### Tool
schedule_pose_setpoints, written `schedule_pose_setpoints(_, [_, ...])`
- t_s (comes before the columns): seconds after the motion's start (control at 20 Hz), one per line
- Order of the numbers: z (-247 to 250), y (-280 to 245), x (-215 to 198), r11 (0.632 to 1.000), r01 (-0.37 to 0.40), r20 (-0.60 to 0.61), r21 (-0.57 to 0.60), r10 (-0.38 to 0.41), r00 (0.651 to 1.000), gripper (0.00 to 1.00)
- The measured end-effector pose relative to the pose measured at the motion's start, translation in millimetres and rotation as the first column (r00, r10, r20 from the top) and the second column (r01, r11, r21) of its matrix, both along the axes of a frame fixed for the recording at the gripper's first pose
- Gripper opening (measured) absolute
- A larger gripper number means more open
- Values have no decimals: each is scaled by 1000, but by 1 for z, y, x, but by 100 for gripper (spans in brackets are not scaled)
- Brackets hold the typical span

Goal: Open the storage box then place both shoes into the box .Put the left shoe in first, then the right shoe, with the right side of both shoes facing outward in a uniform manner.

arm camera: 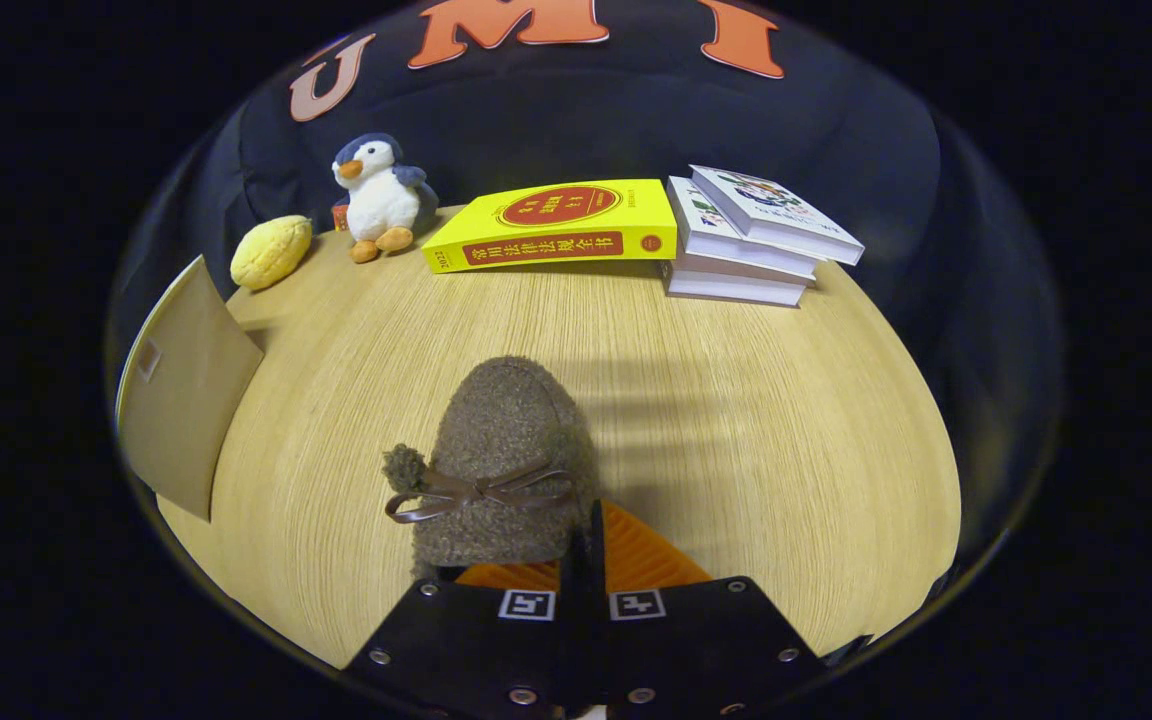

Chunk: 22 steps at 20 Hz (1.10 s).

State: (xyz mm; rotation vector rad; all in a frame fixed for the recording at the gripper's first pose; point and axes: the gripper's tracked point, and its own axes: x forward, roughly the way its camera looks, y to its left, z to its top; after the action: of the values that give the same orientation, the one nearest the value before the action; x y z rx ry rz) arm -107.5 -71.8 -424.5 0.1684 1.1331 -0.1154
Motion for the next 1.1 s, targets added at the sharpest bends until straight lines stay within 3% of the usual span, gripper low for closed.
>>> schedule_pose_setpoints(0.3, [56,29,12,998,49,51,32,-51,997,4])
schedule_pose_setpoints(0.65, [138,87,42,996,45,119,79,-54,991,4])
schedule_pose_setpoints(1.1, [220,215,95,987,-71,162,147,47,986,4])
